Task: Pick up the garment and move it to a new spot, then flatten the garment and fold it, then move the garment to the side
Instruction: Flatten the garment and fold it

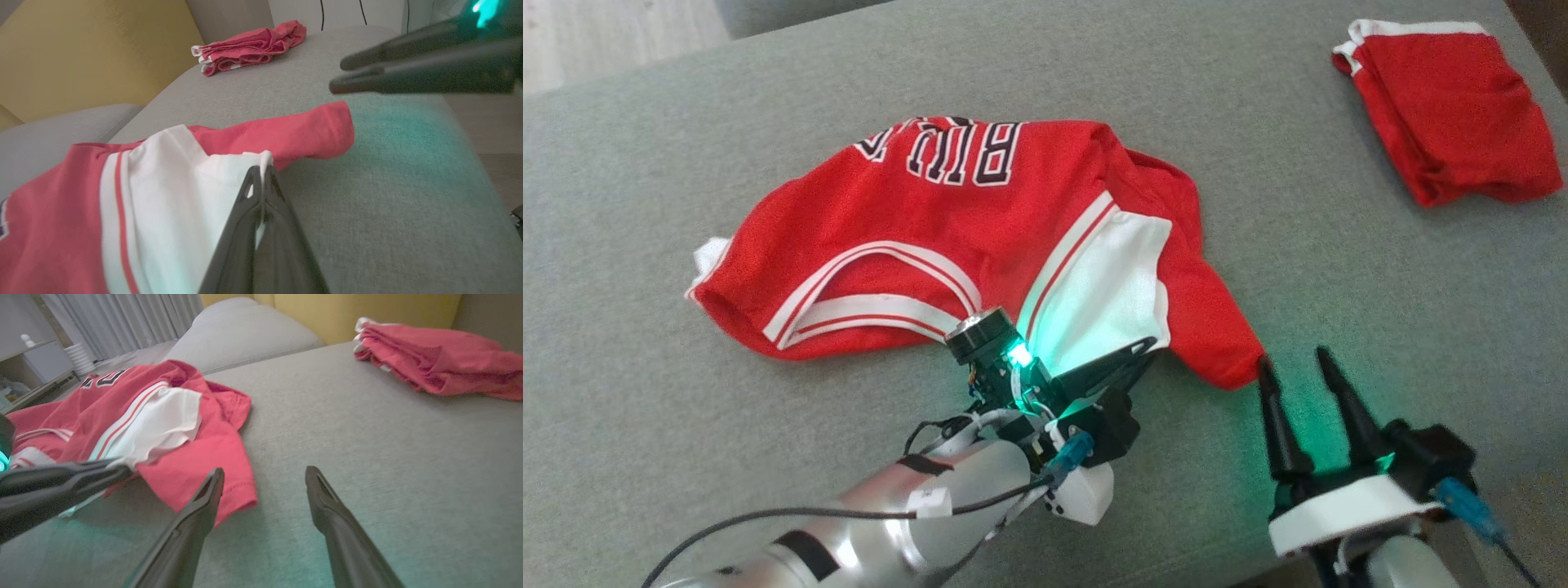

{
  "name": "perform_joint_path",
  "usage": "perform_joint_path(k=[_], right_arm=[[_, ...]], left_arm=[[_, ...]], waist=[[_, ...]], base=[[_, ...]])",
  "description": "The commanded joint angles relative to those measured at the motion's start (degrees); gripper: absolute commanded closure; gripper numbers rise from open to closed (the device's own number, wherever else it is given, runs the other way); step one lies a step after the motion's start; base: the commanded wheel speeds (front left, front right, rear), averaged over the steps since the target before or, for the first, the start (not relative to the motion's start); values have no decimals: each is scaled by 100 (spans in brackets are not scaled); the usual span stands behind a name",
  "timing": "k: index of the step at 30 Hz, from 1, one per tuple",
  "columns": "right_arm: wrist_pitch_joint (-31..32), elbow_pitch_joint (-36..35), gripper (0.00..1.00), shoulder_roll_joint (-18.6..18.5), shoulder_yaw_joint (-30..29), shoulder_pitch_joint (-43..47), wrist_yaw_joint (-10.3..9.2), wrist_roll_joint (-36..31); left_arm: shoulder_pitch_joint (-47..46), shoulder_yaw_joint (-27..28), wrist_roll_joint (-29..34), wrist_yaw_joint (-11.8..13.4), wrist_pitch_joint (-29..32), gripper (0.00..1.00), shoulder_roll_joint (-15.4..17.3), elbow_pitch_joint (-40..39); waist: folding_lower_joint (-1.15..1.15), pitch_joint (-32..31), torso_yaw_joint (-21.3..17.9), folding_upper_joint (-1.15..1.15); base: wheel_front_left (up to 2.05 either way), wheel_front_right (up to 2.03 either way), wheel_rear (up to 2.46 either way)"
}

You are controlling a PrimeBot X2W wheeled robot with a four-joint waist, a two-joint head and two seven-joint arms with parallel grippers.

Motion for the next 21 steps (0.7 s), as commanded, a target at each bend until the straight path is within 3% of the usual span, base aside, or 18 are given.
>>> perform_joint_path(k=[1,12,13,14,17,18,21], right_arm=[[-37,-12,0,-153,233,5,-4,87],[-37,373,0,-393,812,-166,-4,656],[-37,402,15,-430,899,-183,-4,723],[-37,433,41,-453,995,-198,-4,816],[-37,506,92,-569,1277,-260,-4,1048],[-37,498,100,-605,1352,-283,-4,1111],[-37,462,100,-711,1510,-325,-4,1225]], left_arm=[[-108,177,-44,58,-1,100,65,-220],[-56,173,-103,153,154,100,221,-782],[-56,170,-102,161,169,100,234,-813],[-55,167,-103,170,179,100,246,-842],[-48,160,-109,191,206,100,281,-912],[-45,157,-112,196,212,100,292,-932],[-31,148,-124,205,226,100,323,-980]], waist=[[0,-58,77,0],[0,-104,305,0],[0,-103,316,0],[0,-102,326,0],[0,-96,347,0],[0,-96,352,0],[0,-103,361,0]], base=[[0,0,0],[0,0,0],[0,0,0],[0,0,0],[0,0,0],[0,0,0],[0,0,0]])
